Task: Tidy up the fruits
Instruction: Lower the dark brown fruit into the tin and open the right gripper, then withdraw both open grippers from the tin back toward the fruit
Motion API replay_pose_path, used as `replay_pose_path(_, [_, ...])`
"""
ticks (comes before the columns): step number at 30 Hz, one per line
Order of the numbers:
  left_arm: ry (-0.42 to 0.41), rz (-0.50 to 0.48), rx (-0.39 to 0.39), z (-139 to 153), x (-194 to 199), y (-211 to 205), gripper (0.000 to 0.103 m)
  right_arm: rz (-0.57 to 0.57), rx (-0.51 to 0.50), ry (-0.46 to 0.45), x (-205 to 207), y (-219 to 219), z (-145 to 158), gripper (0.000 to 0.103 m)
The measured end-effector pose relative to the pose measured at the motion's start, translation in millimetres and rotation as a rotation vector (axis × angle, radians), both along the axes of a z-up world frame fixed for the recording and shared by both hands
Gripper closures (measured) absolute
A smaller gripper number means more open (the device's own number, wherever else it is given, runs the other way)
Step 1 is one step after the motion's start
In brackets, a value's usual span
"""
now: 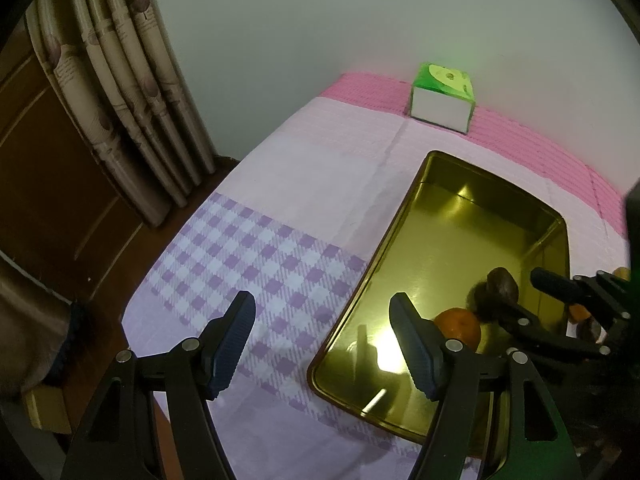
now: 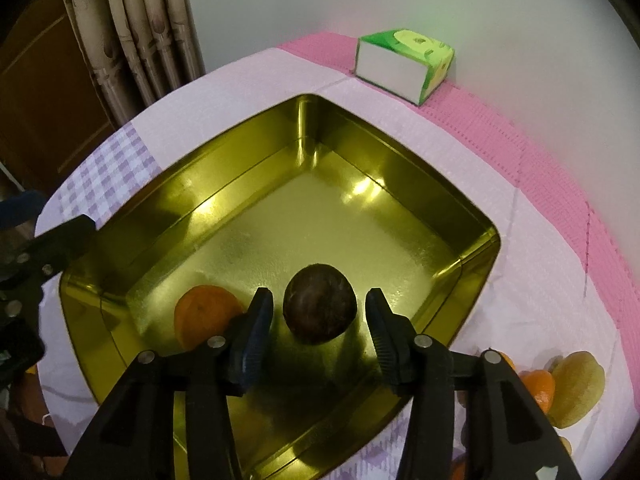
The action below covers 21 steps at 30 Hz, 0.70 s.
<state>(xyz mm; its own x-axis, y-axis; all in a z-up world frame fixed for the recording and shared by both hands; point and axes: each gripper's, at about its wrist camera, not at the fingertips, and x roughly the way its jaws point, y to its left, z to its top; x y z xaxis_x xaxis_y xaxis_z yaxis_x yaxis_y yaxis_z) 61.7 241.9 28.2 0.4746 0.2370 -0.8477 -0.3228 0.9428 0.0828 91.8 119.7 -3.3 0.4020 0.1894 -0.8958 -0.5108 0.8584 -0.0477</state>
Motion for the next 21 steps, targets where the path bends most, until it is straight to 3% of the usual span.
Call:
replay_pose_path(12, [-0.021, -0.055, 0.024, 3.3, -2.1, -14.5, 0.032, -0.066, 0.129, -0.037, -50.5, -67.2, 41.3, 0.053])
replay_pose_path(21, [-0.037, -0.129, 0.040, 6.3, -6.3, -35.4, 0.028, -0.226, 0.088, -0.059, -89.1, -168.4, 53.6, 0.053])
